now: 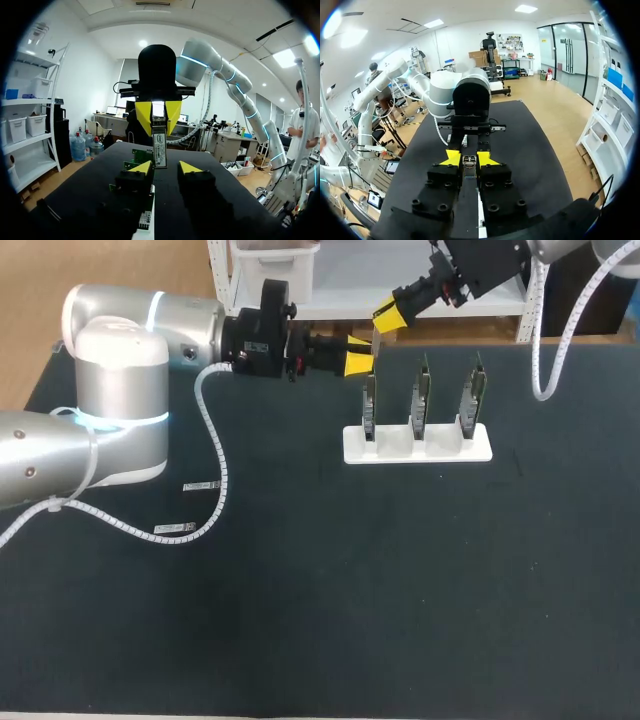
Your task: Pick up the optical module with the left hand, and insert it into the network port with the right hand.
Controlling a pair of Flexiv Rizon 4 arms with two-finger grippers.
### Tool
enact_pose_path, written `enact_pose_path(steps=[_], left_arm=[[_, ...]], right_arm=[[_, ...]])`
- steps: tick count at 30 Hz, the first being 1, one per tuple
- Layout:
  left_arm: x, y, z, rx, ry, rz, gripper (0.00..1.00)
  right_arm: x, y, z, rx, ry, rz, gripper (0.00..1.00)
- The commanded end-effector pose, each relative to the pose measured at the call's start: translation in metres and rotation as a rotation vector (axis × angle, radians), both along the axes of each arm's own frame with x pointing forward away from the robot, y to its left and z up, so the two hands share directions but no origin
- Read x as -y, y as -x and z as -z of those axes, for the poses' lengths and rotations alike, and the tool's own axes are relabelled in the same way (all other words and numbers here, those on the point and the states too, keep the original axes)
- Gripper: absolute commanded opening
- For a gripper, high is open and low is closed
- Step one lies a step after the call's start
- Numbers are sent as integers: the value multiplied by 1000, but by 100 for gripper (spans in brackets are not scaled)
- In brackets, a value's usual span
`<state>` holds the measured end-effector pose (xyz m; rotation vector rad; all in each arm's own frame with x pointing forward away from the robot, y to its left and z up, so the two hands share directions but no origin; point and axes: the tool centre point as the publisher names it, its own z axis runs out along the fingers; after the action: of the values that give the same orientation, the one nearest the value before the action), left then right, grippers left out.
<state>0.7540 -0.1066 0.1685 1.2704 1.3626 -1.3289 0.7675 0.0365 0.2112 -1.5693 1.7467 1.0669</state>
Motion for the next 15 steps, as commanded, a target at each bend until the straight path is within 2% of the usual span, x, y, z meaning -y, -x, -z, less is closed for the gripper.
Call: enact_pose_path(steps=[1,7,15], left_arm=[[-1,1,0,1,0,-4,100],[-1,1,0,1,0,-4,100],[-16,7,9,71,-125,6,100]], right_arm=[[1,0,0,2,-3,3,0],[2,1,0,4,-6,8,0],[2,4,0,9,-10,11,0]])
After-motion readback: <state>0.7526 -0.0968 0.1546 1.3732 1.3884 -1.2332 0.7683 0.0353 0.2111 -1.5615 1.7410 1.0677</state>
